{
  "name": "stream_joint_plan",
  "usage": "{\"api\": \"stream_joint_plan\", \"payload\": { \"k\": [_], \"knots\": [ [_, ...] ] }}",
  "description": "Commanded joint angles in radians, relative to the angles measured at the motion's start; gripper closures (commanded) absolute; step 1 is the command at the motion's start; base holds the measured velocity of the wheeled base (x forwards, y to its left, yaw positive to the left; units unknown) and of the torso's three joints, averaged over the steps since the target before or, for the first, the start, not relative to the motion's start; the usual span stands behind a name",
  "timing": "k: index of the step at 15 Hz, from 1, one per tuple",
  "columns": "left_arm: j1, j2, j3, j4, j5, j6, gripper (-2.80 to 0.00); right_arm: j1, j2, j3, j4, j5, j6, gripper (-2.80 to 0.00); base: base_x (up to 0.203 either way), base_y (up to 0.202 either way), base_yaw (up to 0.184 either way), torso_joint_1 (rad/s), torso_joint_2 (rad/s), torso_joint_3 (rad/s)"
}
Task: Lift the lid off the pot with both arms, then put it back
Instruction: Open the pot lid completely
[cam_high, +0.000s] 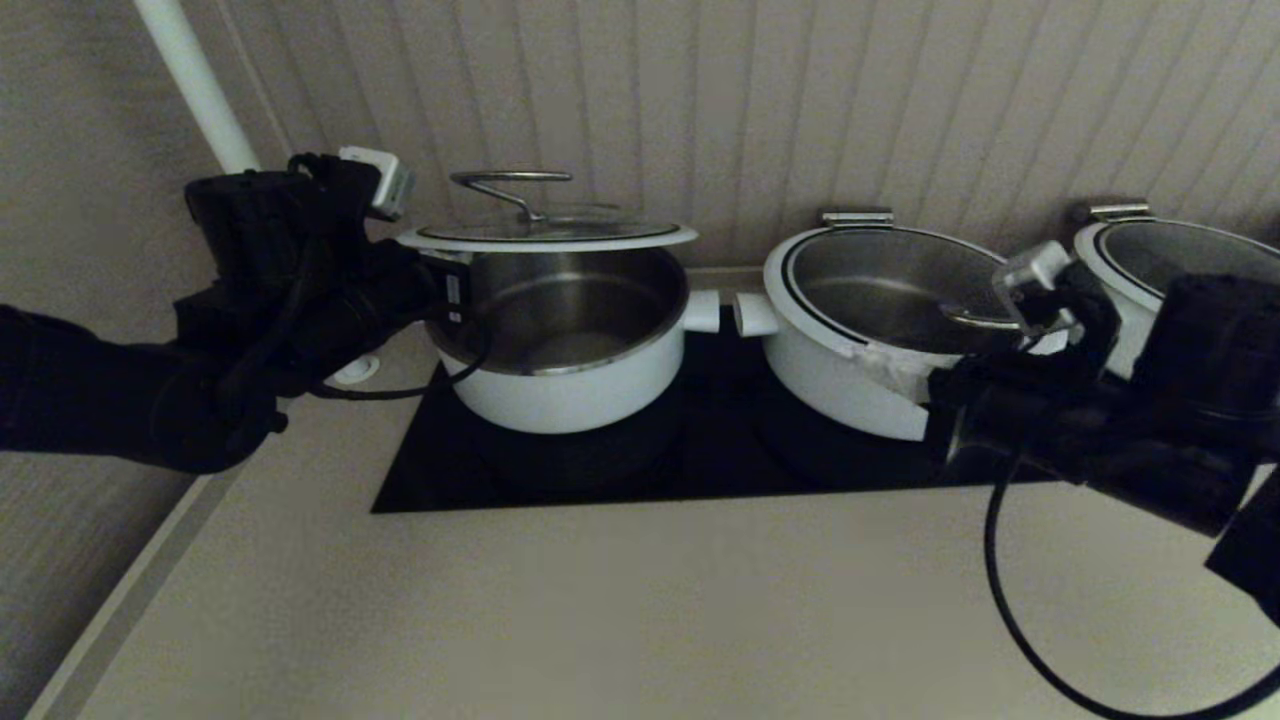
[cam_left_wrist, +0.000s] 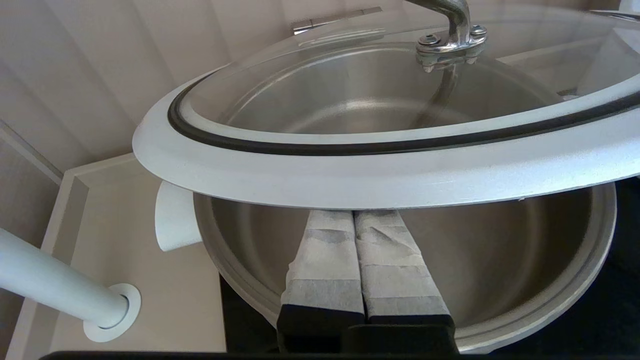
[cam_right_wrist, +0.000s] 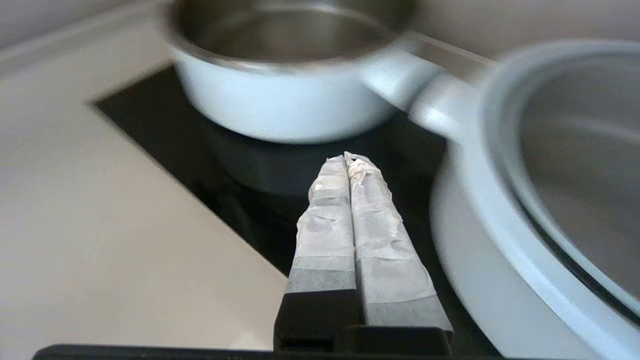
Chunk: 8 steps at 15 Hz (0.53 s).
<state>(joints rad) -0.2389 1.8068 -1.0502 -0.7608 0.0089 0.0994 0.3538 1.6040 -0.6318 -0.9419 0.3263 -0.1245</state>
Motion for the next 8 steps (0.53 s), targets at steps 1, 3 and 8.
{"api": "stream_joint_plan", "payload": {
  "k": [1, 3, 8],
  "knots": [
    [0.0, -0.004, -0.001, -0.005, 0.0, 0.0, 0.0, -0.019, -0.076, 0.06, -0.007, -0.05, -0.001, 0.0, 0.0, 0.0, 0.0, 0.0, 0.0, 0.0],
    [0.0, -0.009, -0.001, -0.005, 0.0, 0.001, 0.0, -0.021, -0.105, 0.098, -0.01, -0.081, 0.0, 0.0, 0.0, 0.0, 0.0, 0.0, 0.0, 0.0],
    [0.0, -0.018, 0.001, -0.005, 0.0, 0.0, 0.0, -0.022, -0.174, 0.242, -0.01, -0.081, 0.002, 0.0, 0.0, 0.0, 0.0, 0.0, 0.0, 0.0]
  ]
}}
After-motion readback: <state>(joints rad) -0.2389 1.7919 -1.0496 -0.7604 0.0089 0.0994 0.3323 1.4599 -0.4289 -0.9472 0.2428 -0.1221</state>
